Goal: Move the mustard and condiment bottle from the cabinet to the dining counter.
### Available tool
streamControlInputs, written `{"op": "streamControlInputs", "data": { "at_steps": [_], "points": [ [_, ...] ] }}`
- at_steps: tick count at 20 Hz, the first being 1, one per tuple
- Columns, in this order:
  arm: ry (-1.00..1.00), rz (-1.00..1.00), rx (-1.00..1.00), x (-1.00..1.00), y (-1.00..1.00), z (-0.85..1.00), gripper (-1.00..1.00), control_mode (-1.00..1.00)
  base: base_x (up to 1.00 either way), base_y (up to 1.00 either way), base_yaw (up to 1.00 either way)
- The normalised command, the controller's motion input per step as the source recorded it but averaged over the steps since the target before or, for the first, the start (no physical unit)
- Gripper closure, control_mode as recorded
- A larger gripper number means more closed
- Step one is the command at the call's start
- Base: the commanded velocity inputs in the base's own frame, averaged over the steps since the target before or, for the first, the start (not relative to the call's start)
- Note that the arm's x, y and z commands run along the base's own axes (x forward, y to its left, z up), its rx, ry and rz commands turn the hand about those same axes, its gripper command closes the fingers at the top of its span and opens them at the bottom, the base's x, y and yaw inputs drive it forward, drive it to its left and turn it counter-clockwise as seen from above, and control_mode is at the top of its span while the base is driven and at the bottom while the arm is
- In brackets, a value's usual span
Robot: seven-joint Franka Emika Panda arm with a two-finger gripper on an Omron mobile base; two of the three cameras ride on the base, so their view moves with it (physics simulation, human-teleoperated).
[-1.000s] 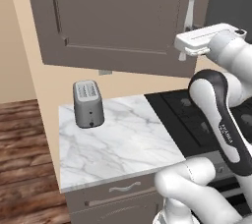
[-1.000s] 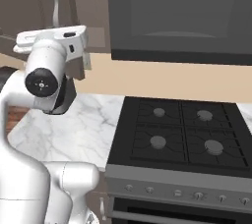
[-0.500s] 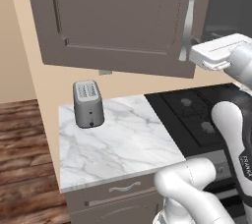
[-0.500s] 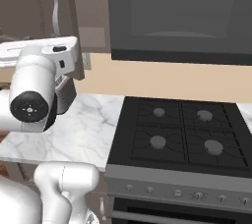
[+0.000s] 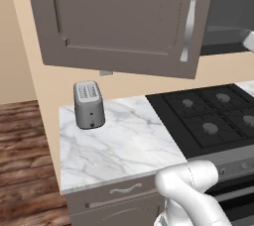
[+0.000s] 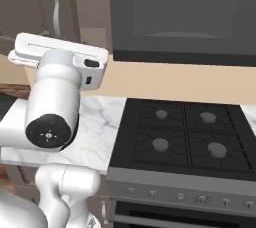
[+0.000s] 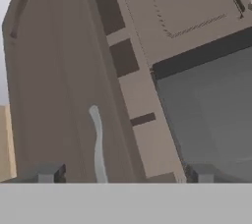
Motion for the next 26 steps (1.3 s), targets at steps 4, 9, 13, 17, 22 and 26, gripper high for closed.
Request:
{"op": "streamControlInputs", "data": {
  "at_steps": [4,9,13,17,22,26],
  "points": [
    [0.26,0.04,0.14,0.00,-0.55,0.07,-1.00,-1.00,0.00,0.00,0.00],
    [0.19,0.10,0.13,0.33,-0.44,-0.04,-1.00,-1.00,0.00,0.00,0.00],
    [0.20,0.15,0.13,0.74,-0.13,-0.04,-1.00,-1.00,0.00,0.00,0.00],
    [0.18,0.13,0.14,0.79,-0.02,-0.12,-1.00,-1.00,0.00,0.00,0.00],
    [0.15,0.17,0.16,0.82,0.02,-0.24,-1.00,-1.00,0.00,0.00,0.00],
    [0.09,0.20,0.18,0.68,0.07,-0.35,-1.00,-1.00,0.00,0.00,0.00]
  ]
}}
